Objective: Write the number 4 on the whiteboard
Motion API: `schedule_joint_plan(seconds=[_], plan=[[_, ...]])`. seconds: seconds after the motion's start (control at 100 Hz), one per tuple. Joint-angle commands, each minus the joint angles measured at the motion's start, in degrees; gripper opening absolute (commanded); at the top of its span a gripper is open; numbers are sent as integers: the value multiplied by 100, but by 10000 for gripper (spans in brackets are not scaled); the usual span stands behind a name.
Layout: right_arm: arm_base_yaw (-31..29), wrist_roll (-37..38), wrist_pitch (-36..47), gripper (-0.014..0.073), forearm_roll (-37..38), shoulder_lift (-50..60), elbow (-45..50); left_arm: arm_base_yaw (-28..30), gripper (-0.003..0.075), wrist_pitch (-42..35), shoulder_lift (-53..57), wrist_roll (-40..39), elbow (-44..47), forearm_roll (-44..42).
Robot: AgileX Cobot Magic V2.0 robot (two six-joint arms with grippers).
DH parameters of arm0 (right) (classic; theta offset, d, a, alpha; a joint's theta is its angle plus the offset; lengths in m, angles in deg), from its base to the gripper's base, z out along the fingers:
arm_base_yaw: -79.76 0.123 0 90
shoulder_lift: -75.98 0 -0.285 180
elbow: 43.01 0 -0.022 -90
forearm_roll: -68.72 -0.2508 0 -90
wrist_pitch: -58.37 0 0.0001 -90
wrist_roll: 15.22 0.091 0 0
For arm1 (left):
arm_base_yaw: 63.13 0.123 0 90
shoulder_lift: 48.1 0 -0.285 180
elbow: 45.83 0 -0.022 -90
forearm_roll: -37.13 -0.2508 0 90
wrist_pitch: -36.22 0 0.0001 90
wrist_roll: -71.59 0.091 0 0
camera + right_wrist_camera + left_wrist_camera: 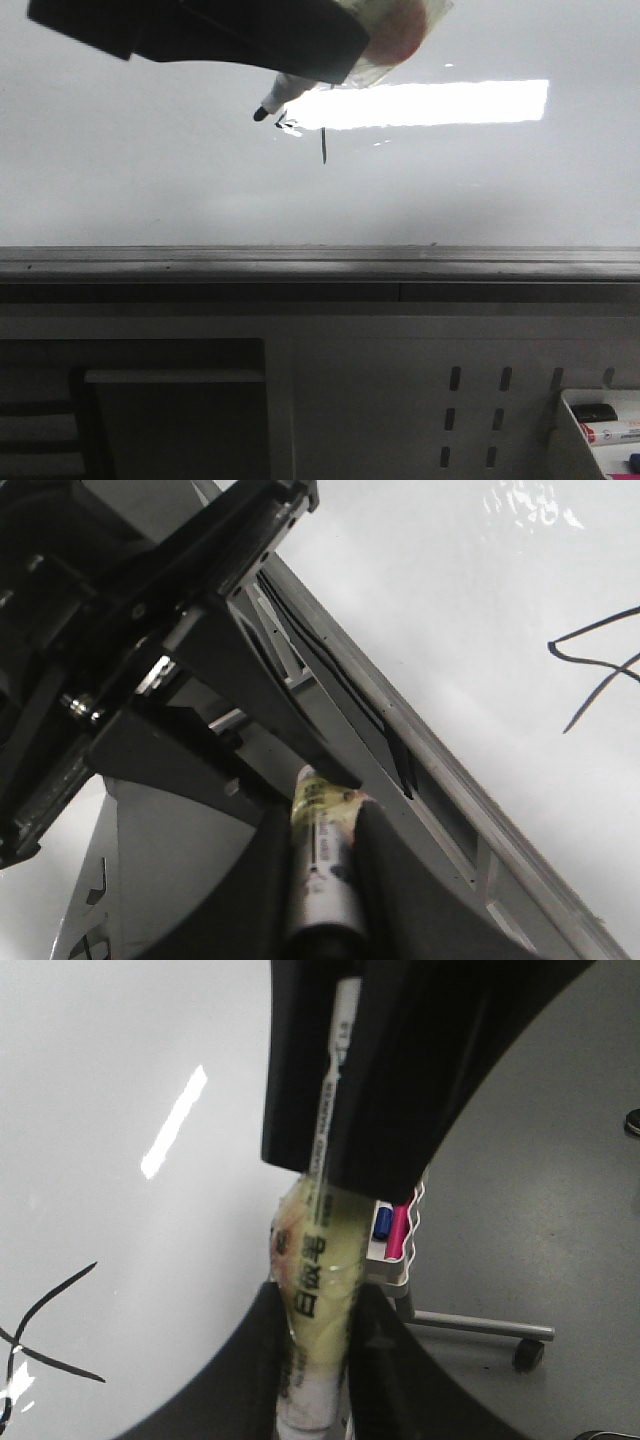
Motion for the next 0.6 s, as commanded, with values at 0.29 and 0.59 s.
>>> schedule_joint_plan(seconds=[0.29, 0.59], plan=[[-167, 65, 433, 364, -196, 273, -188, -11, -20, -1215, 469, -739, -35, 433], [-572, 90, 1374, 364, -310, 917, 313, -11, -20, -3342, 1176, -838, 612, 2050]])
